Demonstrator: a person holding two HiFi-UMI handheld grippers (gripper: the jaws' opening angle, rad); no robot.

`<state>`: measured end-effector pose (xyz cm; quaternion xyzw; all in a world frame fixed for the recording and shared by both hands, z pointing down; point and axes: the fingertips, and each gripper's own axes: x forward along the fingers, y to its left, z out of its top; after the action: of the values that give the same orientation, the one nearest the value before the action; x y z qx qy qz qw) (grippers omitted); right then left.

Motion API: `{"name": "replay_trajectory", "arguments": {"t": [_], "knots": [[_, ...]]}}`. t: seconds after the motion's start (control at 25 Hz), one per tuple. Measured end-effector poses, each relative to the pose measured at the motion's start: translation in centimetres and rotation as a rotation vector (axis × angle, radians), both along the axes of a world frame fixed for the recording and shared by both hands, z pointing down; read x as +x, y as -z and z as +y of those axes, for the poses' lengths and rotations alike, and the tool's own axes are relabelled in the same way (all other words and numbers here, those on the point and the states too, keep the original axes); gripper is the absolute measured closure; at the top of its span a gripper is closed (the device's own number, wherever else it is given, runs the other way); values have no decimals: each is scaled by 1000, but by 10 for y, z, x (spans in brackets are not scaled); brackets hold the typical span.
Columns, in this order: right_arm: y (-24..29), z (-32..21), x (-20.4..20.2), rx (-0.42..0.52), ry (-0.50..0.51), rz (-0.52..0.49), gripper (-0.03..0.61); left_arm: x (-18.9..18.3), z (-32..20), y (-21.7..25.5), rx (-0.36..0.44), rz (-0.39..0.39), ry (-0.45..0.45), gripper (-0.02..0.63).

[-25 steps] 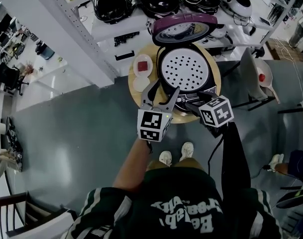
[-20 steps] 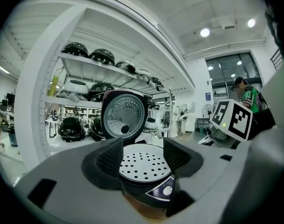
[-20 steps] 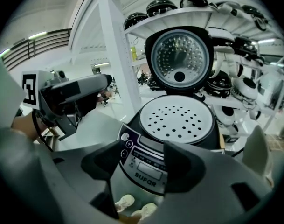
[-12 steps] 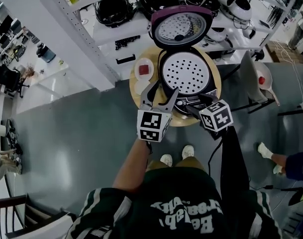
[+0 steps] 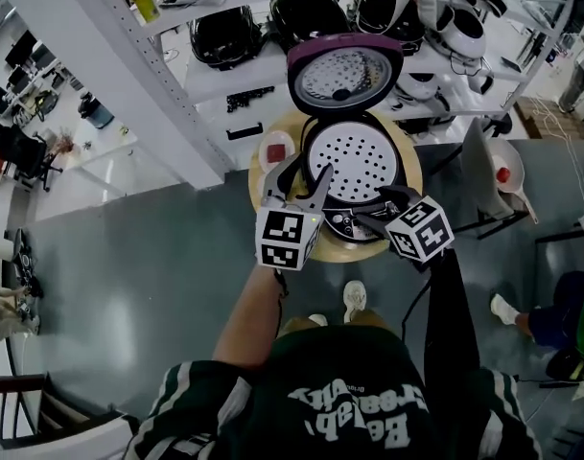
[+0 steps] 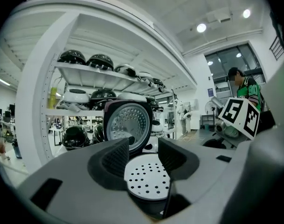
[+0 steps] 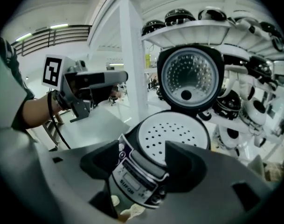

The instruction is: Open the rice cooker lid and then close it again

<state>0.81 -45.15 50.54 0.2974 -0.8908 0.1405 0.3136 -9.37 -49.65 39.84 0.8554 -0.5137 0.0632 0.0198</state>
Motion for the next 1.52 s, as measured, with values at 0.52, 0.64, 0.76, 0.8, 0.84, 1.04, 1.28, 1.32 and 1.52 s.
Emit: {"name": "replay_trajectory", "arguments": {"t": [0.52,0.64,0.76,0.8,0.84,1.04,1.28,1.32,1.52], "knots": [[139,-116,41,326,169,-20,267,8,-79,78,93,-70,146,361],[159,-142,47,382,178,-19,252,13,-94,90,95,-87,134,334],[174,-172,55,427,176,-1,224,19,-111,97,90,-138,124,333],[178,-182,58,437,173,4,219,19,-117,99,92,-157,129,333],[182,-190,60,444,172,6,218,18,-123,101,97,-177,138,333],[193,-223,59,446,193,0,216,11,-151,105,77,-207,152,331],[191,-252,52,436,218,20,213,3,-175,99,3,-231,135,297],[191,-255,50,434,223,23,213,1,-179,98,-5,-231,132,296],[185,-264,42,418,248,28,213,1,-202,87,-56,-267,100,291]]}}
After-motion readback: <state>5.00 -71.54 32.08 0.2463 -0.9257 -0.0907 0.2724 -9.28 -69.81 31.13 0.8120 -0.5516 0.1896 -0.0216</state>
